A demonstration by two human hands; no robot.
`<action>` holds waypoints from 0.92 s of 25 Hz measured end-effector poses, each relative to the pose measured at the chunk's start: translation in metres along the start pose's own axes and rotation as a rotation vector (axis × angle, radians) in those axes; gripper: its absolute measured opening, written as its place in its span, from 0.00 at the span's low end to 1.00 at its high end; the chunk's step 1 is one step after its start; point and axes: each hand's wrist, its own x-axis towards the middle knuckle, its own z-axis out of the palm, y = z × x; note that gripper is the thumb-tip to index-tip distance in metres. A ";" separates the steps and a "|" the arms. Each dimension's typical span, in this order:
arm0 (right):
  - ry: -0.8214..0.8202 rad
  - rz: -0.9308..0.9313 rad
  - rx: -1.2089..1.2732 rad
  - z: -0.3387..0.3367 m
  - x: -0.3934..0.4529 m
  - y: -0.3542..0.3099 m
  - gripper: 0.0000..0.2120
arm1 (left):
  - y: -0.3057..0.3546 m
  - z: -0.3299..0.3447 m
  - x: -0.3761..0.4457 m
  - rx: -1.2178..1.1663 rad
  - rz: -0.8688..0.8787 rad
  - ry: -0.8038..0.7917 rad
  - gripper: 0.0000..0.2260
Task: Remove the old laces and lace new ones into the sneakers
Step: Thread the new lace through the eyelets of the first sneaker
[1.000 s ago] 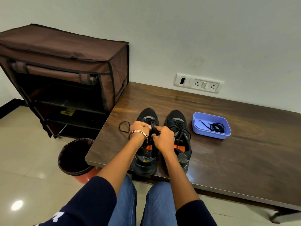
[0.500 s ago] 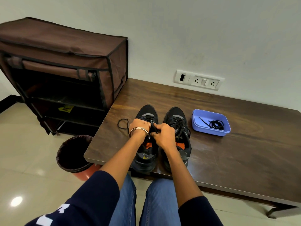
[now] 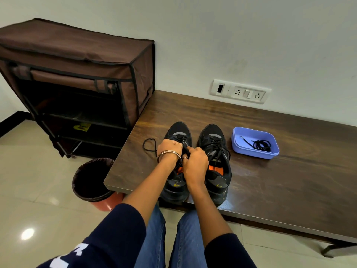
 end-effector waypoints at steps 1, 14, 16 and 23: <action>-0.003 -0.042 -0.051 0.001 0.001 0.000 0.11 | -0.001 0.000 -0.001 0.007 0.034 0.011 0.09; -0.247 0.242 0.600 -0.022 0.019 0.002 0.06 | -0.010 0.005 0.003 -0.173 0.113 0.099 0.02; -0.131 0.334 0.695 -0.021 0.028 0.003 0.08 | -0.011 0.006 0.001 -0.236 0.107 0.089 0.07; -0.044 0.287 0.315 -0.006 0.045 -0.004 0.12 | -0.013 0.002 0.000 -0.207 0.184 0.058 0.06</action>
